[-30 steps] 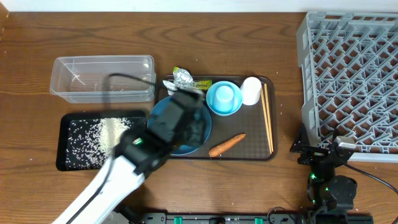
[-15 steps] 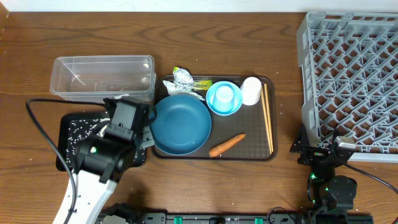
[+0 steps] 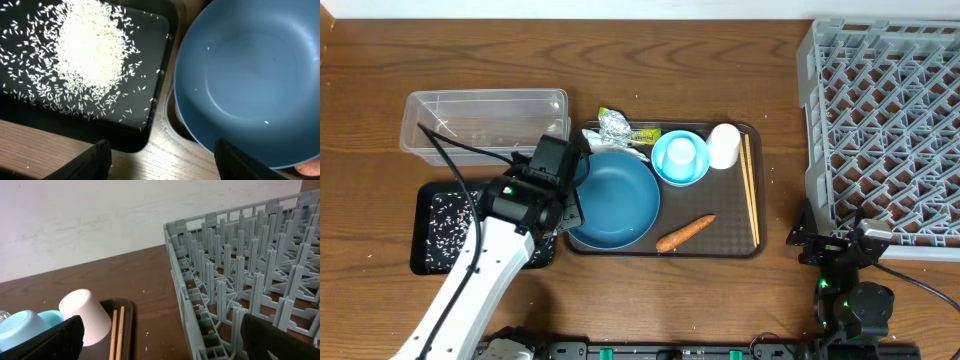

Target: Sort waste into correct bins and load items into the dishwasher rack

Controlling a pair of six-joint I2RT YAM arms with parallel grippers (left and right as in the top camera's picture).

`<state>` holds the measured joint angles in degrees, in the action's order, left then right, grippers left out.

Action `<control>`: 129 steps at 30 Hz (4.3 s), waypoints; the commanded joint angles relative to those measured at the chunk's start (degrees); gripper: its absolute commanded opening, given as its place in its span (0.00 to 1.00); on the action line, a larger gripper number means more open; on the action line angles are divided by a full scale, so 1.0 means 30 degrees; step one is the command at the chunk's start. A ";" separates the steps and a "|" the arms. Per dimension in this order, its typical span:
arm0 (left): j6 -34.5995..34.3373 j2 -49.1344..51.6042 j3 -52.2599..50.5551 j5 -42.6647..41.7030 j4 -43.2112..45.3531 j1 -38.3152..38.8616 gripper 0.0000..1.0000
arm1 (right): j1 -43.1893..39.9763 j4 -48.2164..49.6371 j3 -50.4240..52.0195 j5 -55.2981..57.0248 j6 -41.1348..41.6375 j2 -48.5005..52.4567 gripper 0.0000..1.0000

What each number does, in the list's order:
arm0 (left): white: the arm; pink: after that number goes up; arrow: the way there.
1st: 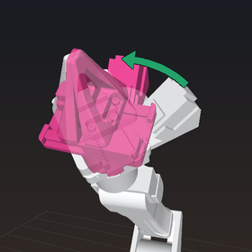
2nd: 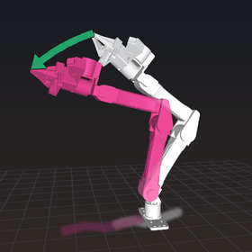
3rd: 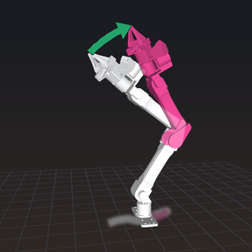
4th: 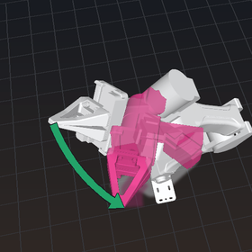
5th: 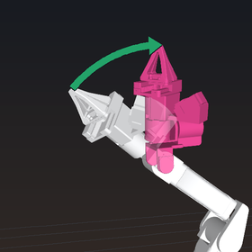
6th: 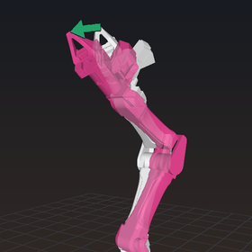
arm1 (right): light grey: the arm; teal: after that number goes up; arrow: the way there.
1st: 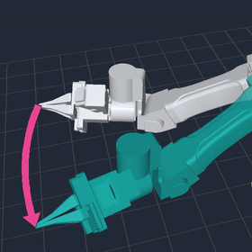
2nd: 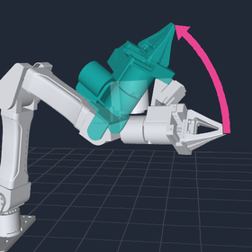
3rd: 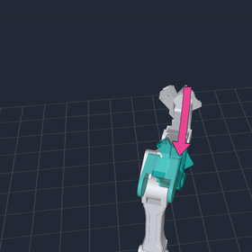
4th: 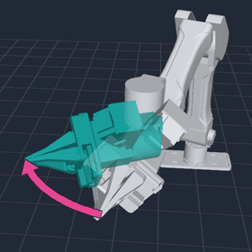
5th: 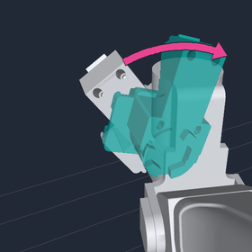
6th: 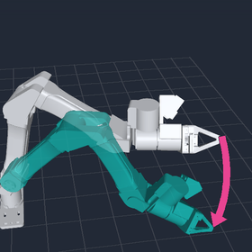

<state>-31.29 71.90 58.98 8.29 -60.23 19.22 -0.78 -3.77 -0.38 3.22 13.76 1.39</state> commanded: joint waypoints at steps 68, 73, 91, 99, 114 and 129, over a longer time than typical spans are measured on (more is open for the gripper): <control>0.2375 -0.0321 0.1472 -0.4138 0.0051 -0.5399 0.69 | 1.2932 -1.1876 -1.9431 -0.0335 0.7198 2.4655 0.65; 0.3308 -0.0321 0.1435 -0.4138 -0.1362 -0.5399 0.69 | 1.3661 -0.9632 -1.9431 -0.0364 0.7533 2.8050 0.65; 0.3432 -0.0321 0.1362 -0.4138 -0.2295 -0.5399 0.69 | 1.5431 -0.4648 -1.9424 -0.2047 0.8051 3.3339 0.43; 0.3432 -0.0321 0.1362 -0.4138 -0.2433 -0.5399 0.69 | 1.6036 -0.4998 -1.9424 -0.1115 0.8415 3.4024 0.39; 0.3432 -0.0321 0.1362 -0.4131 -0.2441 -0.5399 0.68 | 1.5868 -0.4889 -1.9496 -0.0838 0.8240 3.2589 0.01; 0.3432 -0.0321 0.1362 -0.4138 -0.2637 -0.5399 0.68 | 1.3500 -0.5370 -1.9504 0.3934 0.2608 2.3496 0.01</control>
<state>-22.00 71.48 62.39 -4.34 -67.75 3.38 42.19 -19.84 -58.41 10.57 29.87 77.08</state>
